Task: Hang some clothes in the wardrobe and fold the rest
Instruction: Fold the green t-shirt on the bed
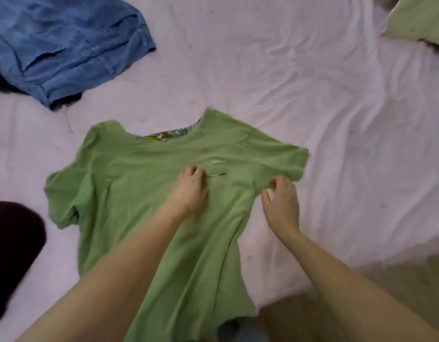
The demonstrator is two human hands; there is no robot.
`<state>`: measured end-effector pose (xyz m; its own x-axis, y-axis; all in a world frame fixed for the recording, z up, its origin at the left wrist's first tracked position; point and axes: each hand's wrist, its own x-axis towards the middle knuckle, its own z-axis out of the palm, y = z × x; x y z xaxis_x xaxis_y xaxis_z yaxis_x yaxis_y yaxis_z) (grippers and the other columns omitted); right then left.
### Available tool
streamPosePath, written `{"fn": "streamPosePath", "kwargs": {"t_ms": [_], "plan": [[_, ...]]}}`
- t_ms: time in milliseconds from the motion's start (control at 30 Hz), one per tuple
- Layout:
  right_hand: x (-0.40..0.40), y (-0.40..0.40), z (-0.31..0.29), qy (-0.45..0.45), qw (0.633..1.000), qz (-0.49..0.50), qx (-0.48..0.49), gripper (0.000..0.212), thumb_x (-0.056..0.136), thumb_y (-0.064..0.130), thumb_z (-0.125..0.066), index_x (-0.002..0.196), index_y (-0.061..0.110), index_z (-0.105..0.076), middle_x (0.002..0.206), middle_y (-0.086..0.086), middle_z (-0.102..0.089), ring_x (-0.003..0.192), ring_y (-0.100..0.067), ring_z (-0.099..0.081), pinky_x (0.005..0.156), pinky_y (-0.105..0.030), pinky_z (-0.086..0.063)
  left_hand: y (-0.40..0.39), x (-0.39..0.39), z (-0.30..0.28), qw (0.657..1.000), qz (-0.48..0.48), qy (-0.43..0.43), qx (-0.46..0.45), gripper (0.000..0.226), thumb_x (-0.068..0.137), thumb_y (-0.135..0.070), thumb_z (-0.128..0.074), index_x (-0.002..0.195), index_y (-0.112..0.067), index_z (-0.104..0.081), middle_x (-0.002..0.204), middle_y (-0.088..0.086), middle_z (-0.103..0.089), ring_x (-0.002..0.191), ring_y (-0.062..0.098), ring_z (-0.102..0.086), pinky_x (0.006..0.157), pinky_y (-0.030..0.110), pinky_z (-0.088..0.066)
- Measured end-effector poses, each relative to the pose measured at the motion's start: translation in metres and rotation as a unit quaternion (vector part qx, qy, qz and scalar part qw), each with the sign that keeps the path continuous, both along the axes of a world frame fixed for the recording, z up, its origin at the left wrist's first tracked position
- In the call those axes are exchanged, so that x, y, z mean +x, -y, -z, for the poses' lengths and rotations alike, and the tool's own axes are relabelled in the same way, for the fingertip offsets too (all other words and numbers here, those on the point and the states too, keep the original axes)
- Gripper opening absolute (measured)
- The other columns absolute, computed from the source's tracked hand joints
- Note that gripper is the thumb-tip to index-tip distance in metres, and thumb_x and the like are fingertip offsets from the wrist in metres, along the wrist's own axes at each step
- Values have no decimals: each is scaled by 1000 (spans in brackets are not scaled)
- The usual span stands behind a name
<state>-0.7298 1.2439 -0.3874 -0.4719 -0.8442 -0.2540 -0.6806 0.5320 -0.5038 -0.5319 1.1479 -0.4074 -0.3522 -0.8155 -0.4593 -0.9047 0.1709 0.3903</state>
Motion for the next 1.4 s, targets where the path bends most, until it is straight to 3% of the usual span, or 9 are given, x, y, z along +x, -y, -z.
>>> {"fn": "streamPosePath", "kwargs": {"t_ms": [233, 333, 467, 533, 633, 800, 933, 1100, 1400], "plan": [[63, -109, 3, 206, 940, -27, 270, 23, 91, 23, -52, 111, 10, -52, 98, -6, -58, 90, -25, -55, 72, -28, -40, -131, 58, -10, 998, 21, -6, 60, 44, 91, -28, -59, 130, -11, -49, 135, 11, -44, 120, 31, -47, 103, 36, -38], [75, -147, 6, 216, 943, -14, 252, 9, 85, 17, -64, 81, 14, -57, 72, 2, -53, 76, -19, -53, 62, -26, -37, -187, 58, -12, 991, 87, -68, 70, 55, 91, -31, -57, 141, -14, -41, 143, 7, -40, 129, 28, -41, 109, 33, -32], [95, -191, 1, 248, 961, 64, 102, 30, 84, 5, -67, 64, 18, -49, 59, 3, -50, 55, -4, -45, 51, -14, -35, -246, 61, -22, 977, 44, -179, 106, 46, 94, -29, -57, 136, -11, -49, 137, 8, -49, 125, 21, -46, 108, 26, -31], [113, -207, -13, 307, 947, 90, 21, 25, 86, -3, -62, 72, 17, -55, 68, -2, -58, 56, 5, -53, 59, -9, -41, -262, 56, -38, 919, -153, -292, 218, 28, 98, -28, -51, 117, -11, -63, 113, 6, -64, 102, 16, -59, 91, 26, -44], [140, -220, -32, 371, 928, 25, 4, 35, 87, -16, -49, 90, 15, -65, 90, 1, -67, 80, 12, -62, 83, -8, -45, -267, 50, -50, 738, -394, -379, 396, 27, 99, -25, -48, 86, -11, -67, 77, 6, -69, 65, 12, -65, 61, 23, -51], [153, -231, -51, 306, 949, 21, -75, 41, 82, -12, -49, 93, 24, -65, 94, 9, -70, 92, -3, -66, 86, -21, -51, -255, 69, -52, 637, -481, -410, 442, 26, 101, -17, -42, 95, -5, -65, 75, 7, -72, 60, 12, -68, 52, 24, -57], [146, -229, -53, 172, 976, -89, -101, 27, 76, 4, -67, 100, 16, -64, 101, 3, -63, 96, -15, -60, 84, -29, -50, -249, 74, -59, 646, -450, -411, 460, 33, 103, -18, -35, 92, -4, -63, 62, 4, -69, 51, 8, -64, 52, 23, -56], [153, -223, -54, 106, 963, -238, -65, 51, 68, 17, -78, 116, 13, -60, 108, -4, -53, 99, -18, -51, 86, -27, -44, -249, 77, -66, 656, -438, -412, 457, 34, 104, -20, -32, 79, -13, -55, 43, -6, -52, 35, 5, -50, 39, 16, -45], [156, -214, -51, 101, 967, -226, -65, 39, 77, 3, -64, 113, 18, -65, 97, 1, -51, 82, -8, -50, 76, -23, -45, -259, 94, -66, 672, -388, -432, 461, 38, 101, -26, -17, 97, -8, -50, 74, 13, -69, 58, 18, -63, 55, 25, -50]]}}
